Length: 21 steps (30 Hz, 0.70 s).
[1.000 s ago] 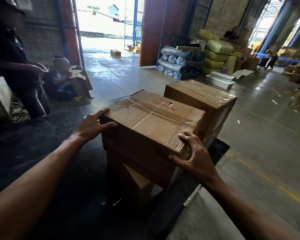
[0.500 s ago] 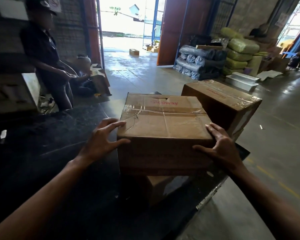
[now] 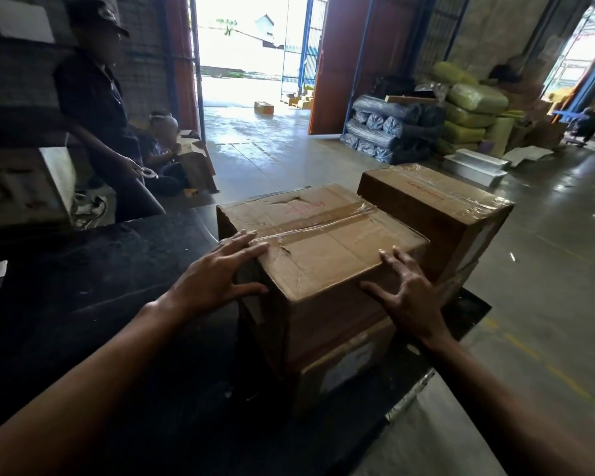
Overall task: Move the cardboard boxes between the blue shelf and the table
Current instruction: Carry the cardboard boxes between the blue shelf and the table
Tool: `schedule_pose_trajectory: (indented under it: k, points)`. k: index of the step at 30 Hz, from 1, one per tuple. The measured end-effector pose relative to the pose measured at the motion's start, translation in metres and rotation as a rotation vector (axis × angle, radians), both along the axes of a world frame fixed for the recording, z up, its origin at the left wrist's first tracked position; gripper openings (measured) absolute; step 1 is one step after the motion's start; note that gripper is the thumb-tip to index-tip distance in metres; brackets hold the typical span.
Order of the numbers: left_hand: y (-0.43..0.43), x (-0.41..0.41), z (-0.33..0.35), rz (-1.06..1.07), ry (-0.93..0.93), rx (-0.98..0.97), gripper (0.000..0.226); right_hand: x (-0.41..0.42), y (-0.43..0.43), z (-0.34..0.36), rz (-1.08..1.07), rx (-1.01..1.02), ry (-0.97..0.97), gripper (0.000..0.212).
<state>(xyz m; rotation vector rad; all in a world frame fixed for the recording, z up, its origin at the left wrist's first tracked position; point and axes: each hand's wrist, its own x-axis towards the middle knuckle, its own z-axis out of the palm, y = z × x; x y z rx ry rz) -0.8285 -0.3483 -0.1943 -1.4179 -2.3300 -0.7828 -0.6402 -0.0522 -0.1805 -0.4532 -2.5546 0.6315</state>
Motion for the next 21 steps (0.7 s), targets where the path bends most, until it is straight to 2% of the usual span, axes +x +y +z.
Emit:
schedule_pose_trajectory:
  k: [3,6,9,11,13,15,18,21]
  points:
    - [0.010,0.001,-0.005,0.074,-0.047,0.063,0.091,0.006,-0.012,0.002,0.036,-0.036,0.005,0.089]
    - [0.036,0.025,-0.010,0.215,0.016,0.119,0.091,0.012,-0.023,-0.001,0.101,-0.057,0.024,0.095]
    - [0.060,0.046,-0.009,0.315,0.065,0.152,0.086,0.016,-0.026,-0.004,0.151,-0.051,0.019,0.110]
    - [0.066,0.042,-0.005,0.299,0.077,0.191,0.077,0.019,-0.027,-0.004,0.165,-0.042,0.000,0.115]
    - [0.062,0.027,0.002,0.234,0.006,0.200,0.075,0.020,-0.031,-0.004,0.164,-0.033,0.008,0.112]
    - [0.050,0.003,0.007,0.203,-0.116,0.137,0.086,0.019,-0.038,-0.007,0.139,-0.032,0.022,0.108]
    - [0.029,-0.029,0.014,0.262,-0.302,0.010,0.104,0.017,-0.048,-0.012,0.098,-0.038,0.061,0.099]
    - [0.014,-0.048,0.018,0.283,-0.397,-0.011,0.109,0.015,-0.053,-0.016,0.108,-0.021,0.084,0.095]
